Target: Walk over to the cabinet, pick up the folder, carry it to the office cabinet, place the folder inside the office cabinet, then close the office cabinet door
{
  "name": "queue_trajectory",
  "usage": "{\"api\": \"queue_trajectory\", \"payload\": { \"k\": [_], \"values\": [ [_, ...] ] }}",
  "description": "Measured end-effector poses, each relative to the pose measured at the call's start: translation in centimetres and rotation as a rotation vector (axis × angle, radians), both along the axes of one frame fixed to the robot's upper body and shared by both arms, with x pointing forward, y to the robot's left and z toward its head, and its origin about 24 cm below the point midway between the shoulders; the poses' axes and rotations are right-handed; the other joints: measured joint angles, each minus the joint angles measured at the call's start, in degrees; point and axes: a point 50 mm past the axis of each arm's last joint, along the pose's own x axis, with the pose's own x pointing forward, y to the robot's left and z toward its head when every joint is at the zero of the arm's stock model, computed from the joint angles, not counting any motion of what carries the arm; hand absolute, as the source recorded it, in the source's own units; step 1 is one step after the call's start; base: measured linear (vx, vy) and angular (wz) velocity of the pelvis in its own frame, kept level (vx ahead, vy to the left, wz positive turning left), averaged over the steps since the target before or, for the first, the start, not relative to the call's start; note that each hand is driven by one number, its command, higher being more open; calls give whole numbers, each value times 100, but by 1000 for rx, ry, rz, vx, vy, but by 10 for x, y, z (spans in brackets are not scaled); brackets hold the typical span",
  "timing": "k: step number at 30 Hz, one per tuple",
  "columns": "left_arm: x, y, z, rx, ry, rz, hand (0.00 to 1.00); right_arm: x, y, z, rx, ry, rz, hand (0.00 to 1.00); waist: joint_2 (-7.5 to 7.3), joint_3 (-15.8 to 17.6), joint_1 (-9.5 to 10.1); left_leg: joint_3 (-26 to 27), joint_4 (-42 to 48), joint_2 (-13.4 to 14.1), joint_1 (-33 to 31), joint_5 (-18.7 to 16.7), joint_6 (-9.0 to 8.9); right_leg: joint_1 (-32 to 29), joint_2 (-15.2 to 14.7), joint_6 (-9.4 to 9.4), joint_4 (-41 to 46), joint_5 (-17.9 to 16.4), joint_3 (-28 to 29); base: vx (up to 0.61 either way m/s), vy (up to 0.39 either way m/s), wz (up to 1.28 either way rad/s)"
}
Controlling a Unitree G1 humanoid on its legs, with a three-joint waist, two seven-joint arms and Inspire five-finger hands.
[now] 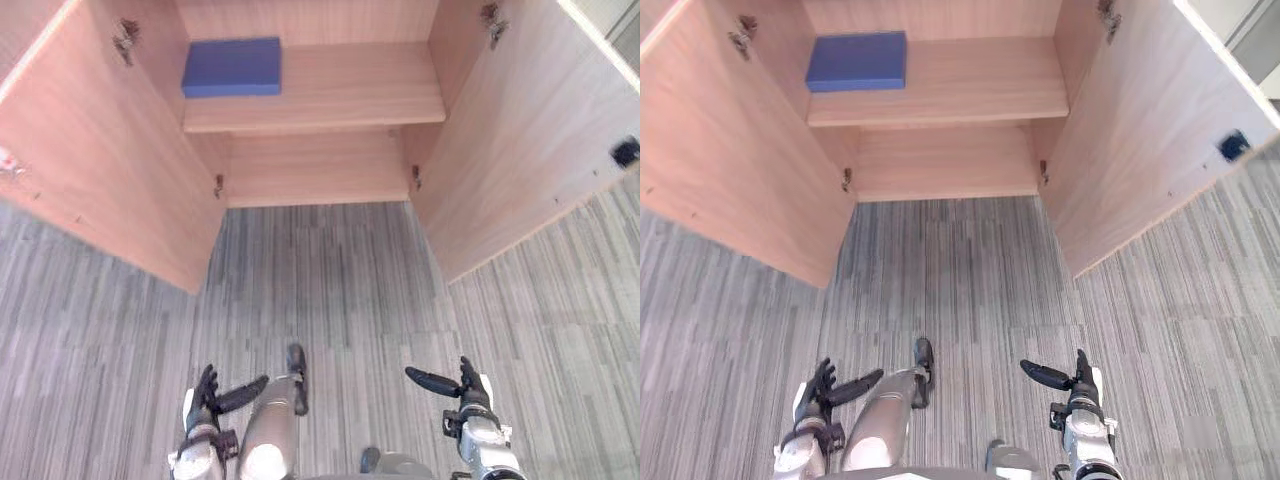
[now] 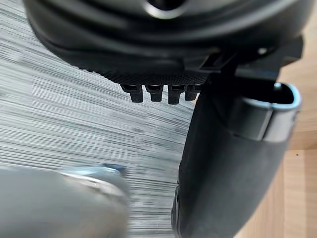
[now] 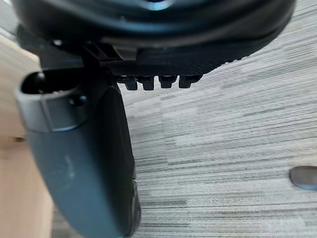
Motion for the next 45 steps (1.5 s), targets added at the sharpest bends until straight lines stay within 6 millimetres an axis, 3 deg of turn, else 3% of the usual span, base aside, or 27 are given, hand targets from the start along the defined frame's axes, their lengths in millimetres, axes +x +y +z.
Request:
{"api": "queue_trajectory", "payload": {
  "k": [2, 3, 5, 7, 9, 10, 11, 12, 13, 14, 15, 16, 17, 19, 20, 22, 23, 24, 25, 26, 29, 34, 42, 45],
  "values": [
    [0, 2, 0, 6, 1, -4, 100, -4, 5, -3, 10, 8, 9, 100, -38, -9, -96, 25, -202, -122, 1004, -663, 1, -1031, -306, 125, 3077, 784, 154, 789, 225, -11],
    [1, 2, 1, 9, -1, -9, 100, -4, 6, -3, 11, 7, 14, 100, -47, -7, -123, 22, -283, -161, 1218, -732, 15, -1344, -402, 11, 3737, 660, 138, 480, 83, 3],
    [0, 5, 1, 21, 4, -10, 100, 0, 12, -2, 14, 2, 53, 100, 23, -8, -220, 26, -831, -176, 2102, -871, 0, -2204, -508, -431, 4584, 208, -117, 564, 13, -8],
    [1, 11, 2, 43, 6, -9, 100, 3, 18, -1, 20, -9, 83, 100, 67, 13, -274, 17, -1325, -111, 2746, -939, -111, -2813, -429, -413, 4173, -69, -429, 617, -45, -5],
    [4, 14, 2, 51, 7, -11, 100, 6, 20, 0, 22, -17, 96, 100, 106, 49, -360, -8, -1550, 49, 3146, -1012, -230, -3236, -169, -416, 2731, -160, -630, 456, -131, 23],
    [4, 16, 2, 58, 12, -13, 100, 4, 20, -1, 23, -12, 94, 100, 70, 24, -412, -38, -1558, 126, 3308, -1043, -294, -3247, 53, -349, 1089, 182, -677, 724, -251, 49],
    [2, 20, 3, 69, 19, -13, 100, -6, 17, -4, 19, 15, 85, 100, 7, -19, -480, -202, -1546, 108, 3519, -1192, -564, -3096, 229, -536, -78, 1523, -572, 632, -229, 57],
    [3, 15, 0, 51, 26, -11, 100, -9, 10, -5, 3, 29, 79, 100, 166, -9, -492, -293, -1489, 281, 3609, -1272, -691, -3007, 328, -805, 19, 1623, -608, 746, -229, 28],
    [3, 9, -3, 33, 33, -17, 100, -6, 5, -3, -10, 32, 71, 100, 321, -84, -460, -334, -1243, 461, 3497, -1163, -867, -3059, 465, -909, 206, 1409, -601, 596, -179, 7],
    [7, 4, -3, 25, 27, -31, 100, -5, 1, 0, -14, 15, 51, 100, 317, -84, -470, -363, -752, 482, 3355, -932, -1033, -3019, 405, -914, 447, 1056, -614, 569, -169, 0],
    [8, 0, -3, 14, 24, -33, 100, -6, -1, 0, -17, 12, 41, 100, 318, -83, -485, -397, -340, 521, 3230, -783, -1061, -2911, 388, -917, 506, 917, -643, 536, -207, 28],
    [9, -6, -4, -6, 19, -34, 100, -10, -1, 0, -16, 15, 35, 100, 336, -56, -489, -475, 870, 727, 2859, -337, -1120, -2456, 389, -943, 388, 727, -734, 483, -185, 37],
    [9, -11, -4, -23, 12, -37, 100, -13, 1, 0, -11, 11, 30, 100, 371, -58, -449, -418, 2135, 1056, 2395, -457, -1132, -1944, 495, -992, 128, 645, -846, 452, -172, 30],
    [11, -15, -3, -33, -3, -38, 100, -12, 4, 3, -5, -24, 15, 100, 340, -76, -299, -85, 2792, 1343, 1804, -712, -1062, -1382, 572, -1017, -297, 625, -868, 369, -102, -3],
    [13, -17, -1, -35, -12, -47, 100, -7, 4, 7, -8, -54, 16, 100, 326, -88, -251, 65, 2582, 1354, 1569, -784, -989, -1244, 557, -1014, -476, 624, -859, 372, -54, -20],
    [15, -20, 0, -37, -23, -60, 100, -1, 2, 12, -10, -90, -2, 100, 353, -111, -187, 253, 1435, 1299, 1334, -786, -929, -971, 517, -936, -696, 628, -843, 291, 12, -12],
    [15, -20, 0, -37, -21, -59, 100, -1, 1, 12, -11, -91, -13, 100, 396, -139, -170, 258, 527, 1209, 1346, -627, -879, -848, 512, -863, -766, 605, -833, 301, 85, -6],
    [13, -20, -1, -39, -17, -58, 100, -3, -2, 11, -15, -87, -29, 100, 502, -206, -184, 236, -417, 1123, 1394, 24, -829, -790, 548, -740, -761, 532, -816, 297, 110, -6],
    [10, -21, -2, -44, -9, -55, 100, -5, -6, 11, -19, -82, -41, 100, 607, -263, -192, 185, -767, 1105, 1392, 478, -809, -772, 613, -669, -760, 486, -793, 339, 191, 13],
    [11, -18, -2, -33, -8, -56, 100, -10, -5, 7, -6, -55, -65, 100, 544, -315, -203, 222, -1156, 927, 1615, 350, -765, -729, 535, -583, -766, 432, -770, 260, 166, 19],
    [10, -13, 3, -13, -24, -53, 100, -18, -4, 3, -1, -30, -72, 100, 405, -365, -182, 280, -1800, 547, 1956, 531, -688, -635, 233, -462, -831, 367, -762, 206, 124, 19],
    [7, 1, 27, 57, -126, -50, 100, -15, 0, 4, 1, -35, -48, 100, 406, -371, -177, 195, -2176, 299, 2168, 626, -634, -443, 112, -387, -989, 370, -853, 73, 34, 15],
    [14, 6, 71, 132, -325, -65, 100, -9, -2, 8, -20, -52, 21, 100, 405, -394, -167, -78, -2745, 192, 2373, 969, -630, -347, 97, -365, -987, 383, -1002, -28, -7, 19],
    [15, 12, 96, 207, -411, -99, 100, -10, -3, 7, -18, -49, 28, 100, 412, -398, -153, -167, -2768, 160, 2362, 1019, -621, -340, 100, -361, -976, 385, -1015, -76, 14, 15]
  ]
}}
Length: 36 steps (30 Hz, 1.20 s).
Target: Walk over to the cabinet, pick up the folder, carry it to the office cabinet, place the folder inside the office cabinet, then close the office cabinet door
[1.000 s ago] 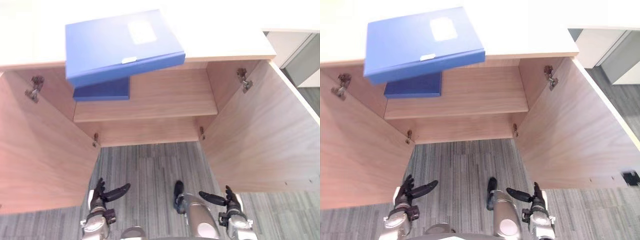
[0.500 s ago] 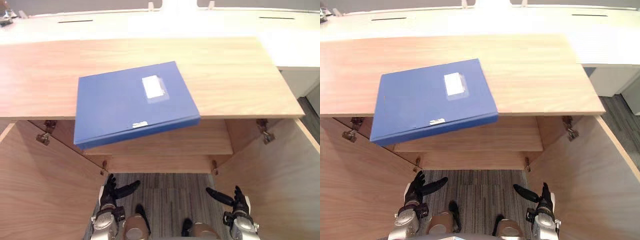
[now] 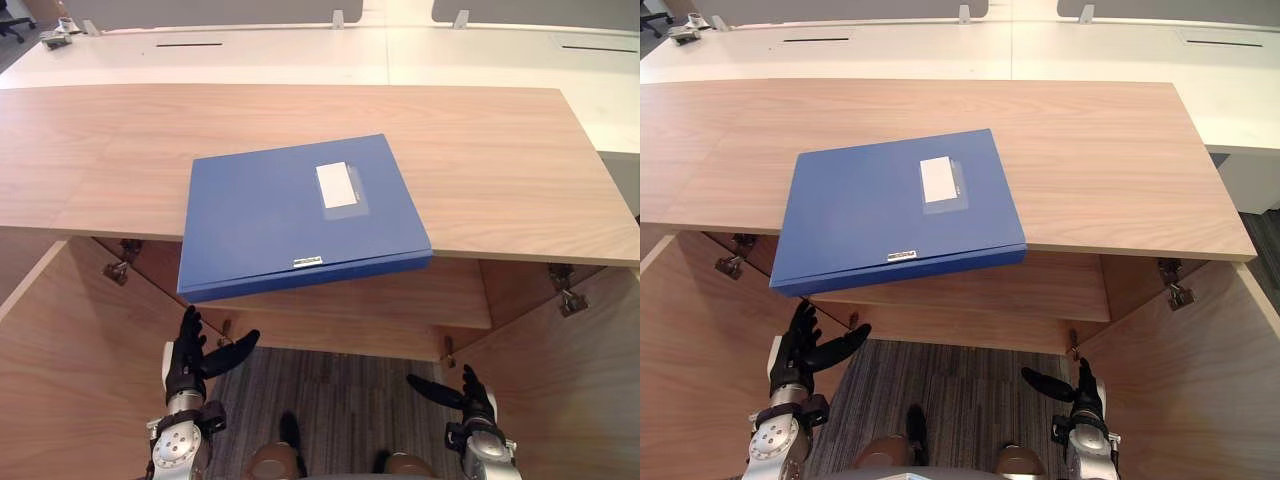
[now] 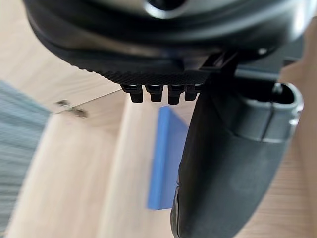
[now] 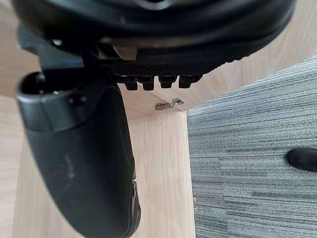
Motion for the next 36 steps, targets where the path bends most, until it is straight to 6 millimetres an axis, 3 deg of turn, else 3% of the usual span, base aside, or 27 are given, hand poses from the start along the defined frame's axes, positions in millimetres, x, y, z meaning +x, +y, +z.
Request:
{"api": "queue_trajectory", "payload": {
  "k": [6, 11, 24, 36],
  "values": [
    [-1, 2, 80, 338, -285, -124, 100, -9, -10, -5, -60, 66, 65, 100, 119, -176, 78, -87, -231, -99, -51, 114, -71, -48, 3, 54, -232, 20, 163, -75, 33, 7],
    [-3, -6, 113, 491, -432, -118, 100, -19, -11, -8, -87, 102, 72, 100, 118, -265, 81, -117, -207, -104, -131, 168, -11, -38, 15, 129, -295, 106, 147, -4, 4, 1],
    [-5, -6, 136, 764, -486, -106, 100, -20, -9, -10, -87, 112, 71, 100, 65, -292, 78, -101, -470, -152, 0, 252, 33, -32, 1, 120, -366, 194, 223, -21, 9, 0],
    [7, -33, 130, 948, -487, -333, 100, -51, -2, -27, -62, 232, 88, 100, -125, -637, -4, 190, -501, -87, 190, 286, 9, 8, 55, 108, -418, 212, 580, 3, -5, -14]
  ]
}}
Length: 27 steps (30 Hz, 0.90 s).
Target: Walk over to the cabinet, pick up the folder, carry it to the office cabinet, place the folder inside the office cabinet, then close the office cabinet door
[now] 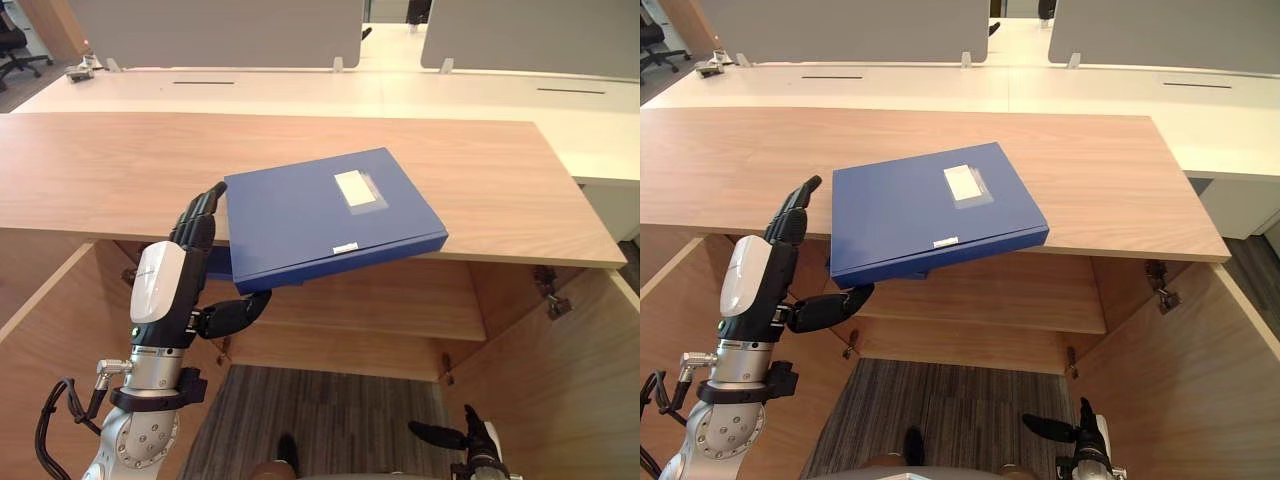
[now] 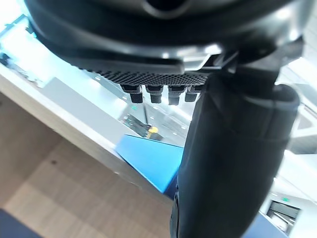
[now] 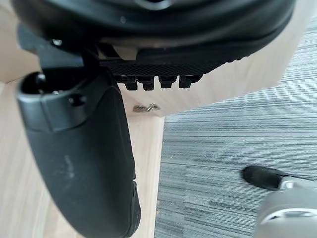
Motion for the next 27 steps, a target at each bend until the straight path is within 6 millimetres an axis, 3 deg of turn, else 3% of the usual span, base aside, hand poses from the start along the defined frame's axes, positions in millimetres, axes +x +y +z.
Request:
{"api": "queue_trajectory", "payload": {
  "k": [12, 13, 16, 27],
  "values": [
    [15, -17, -20, 162, 49, -61, 100, -20, 4, -7, 17, 62, -13, 100, -14, -219, -33, 63, -11, 27, 54, 2, -1, -2, 19, -8, -20, 22, 67, -17, 2, -2],
    [17, -16, -22, 173, 54, -58, 0, -19, 4, -7, 18, 61, -13, 100, -14, -220, -37, 63, -12, 25, 61, 3, -1, 3, 17, -8, -21, 21, 67, 0, 0, 0],
    [25, -10, -33, 228, 93, -8, 0, -18, 6, -7, 25, 58, -13, 100, -29, -213, -44, 60, -15, 21, 105, 1, -1, 51, 14, -26, -42, 9, 65, 0, 0, 0],
    [39, -12, -13, 248, -84, 88, 0, -14, 12, -8, 50, 45, -15, 100, -74, -221, -59, 52, -18, -42, 199, -47, 17, 196, -41, -58, -149, -15, 60, 0, 1, 0]
  ]
}}
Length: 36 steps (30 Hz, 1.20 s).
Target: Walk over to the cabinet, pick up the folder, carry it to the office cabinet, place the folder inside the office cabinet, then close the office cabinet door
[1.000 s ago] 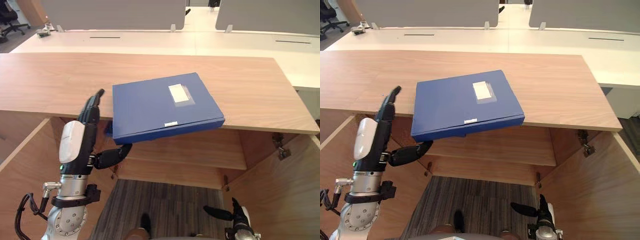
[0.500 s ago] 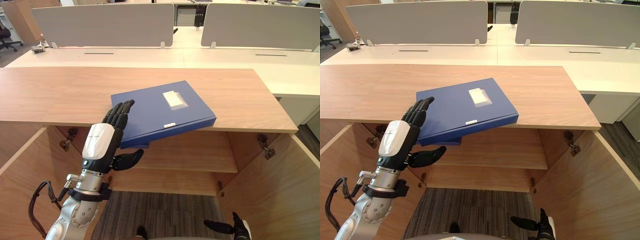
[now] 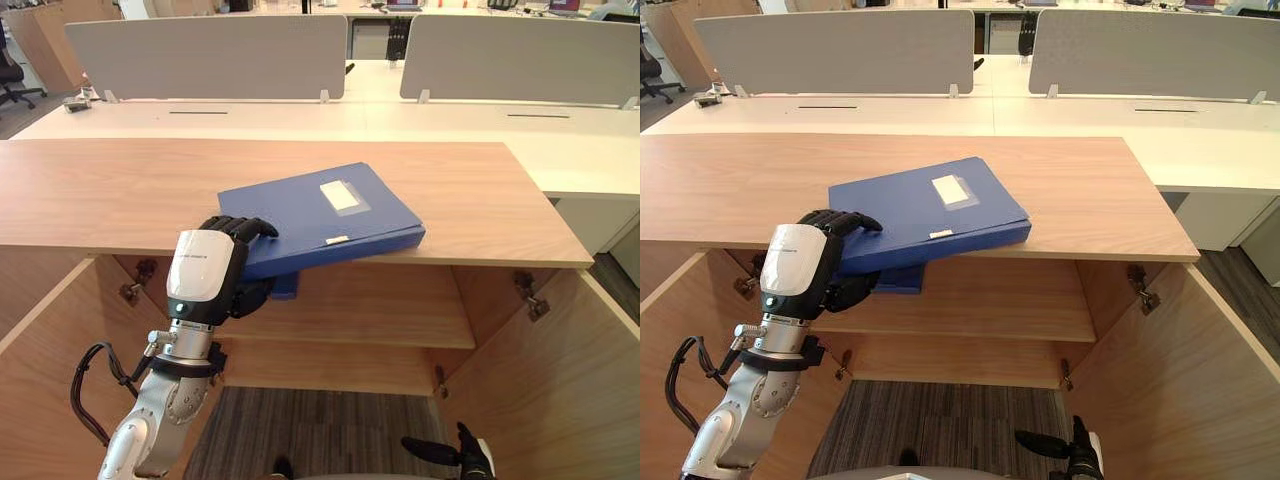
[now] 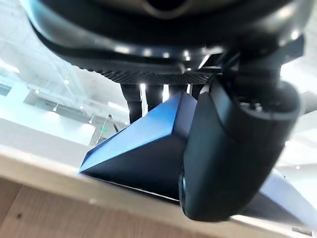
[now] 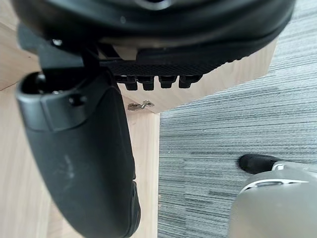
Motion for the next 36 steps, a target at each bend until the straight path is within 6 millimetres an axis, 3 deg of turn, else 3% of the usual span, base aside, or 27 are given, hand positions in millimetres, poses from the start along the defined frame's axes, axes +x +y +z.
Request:
{"api": "queue_trajectory", "payload": {
  "k": [5, 9, 14, 15, 23, 25, 28, 32, 36],
  "values": [
    [-1, 0, 0, -73, -5, 30, 0, 10, 2, 4, 5, -44, -1, 100, -20, -10, -10, 93, 0, 15, 17, -15, -12, -19, 8, 92, -38, 76, 97, 5, 1, -7],
    [-10, -8, 4, -239, -15, 14, 0, 38, 6, 27, 7, -223, 7, 100, -52, 9, -155, 131, 3, 10, 20, -12, -8, -47, 9, 83, -25, 122, 159, 4, 10, -10],
    [-27, -28, 19, -495, -31, -139, 0, 72, 20, 68, 43, -491, 7, 100, -86, 39, -202, 284, 2, 20, 20, -26, 3, -144, 7, 85, -20, 142, 301, -25, 19, -13],
    [-31, -31, 22, -575, -32, -173, 0, 79, 25, 83, 63, -581, -4, 100, -92, 76, -241, 307, 3, 19, 20, -29, 6, -158, 4, 90, -21, 157, 326, -15, 28, -14],
    [-40, -23, 38, -1136, -64, -371, 0, 103, 42, 170, 231, -1022, 49, 100, -180, 159, -278, 483, 35, 17, 21, -55, 26, -259, -3, 113, -38, 242, 501, 6, 20, -12],
    [-41, -22, 39, -1226, -51, -432, 0, 105, 44, 186, 283, -1084, 105, 100, -215, 189, -272, 523, 36, 16, 41, -66, 24, -261, -4, 118, -40, 256, 544, 2, 12, -11],
    [-43, -21, 42, -1315, -47, -497, 0, 100, 43, 192, 342, -1104, 169, 100, -215, 218, -278, 641, 36, 11, 53, -124, -6, -324, -12, 129, -37, 286, 662, 2, 22, -22],
    [-43, -21, 42, -1400, -17, -589, 0, 104, 45, 235, 399, -1305, 266, 100, -209, 223, -313, 727, 36, -3, 63, -169, -12, -390, -22, 145, -20, 304, 782, 5, 21, -16],
    [-42, -27, 41, -1515, 34, -727, 0, 124, 57, 273, 504, -1517, 337, 100, -210, 222, -314, 754, 36, -9, 61, -169, -10, -419, -25, 165, -15, 317, 823, 0, 7, -4]
  ]
}}
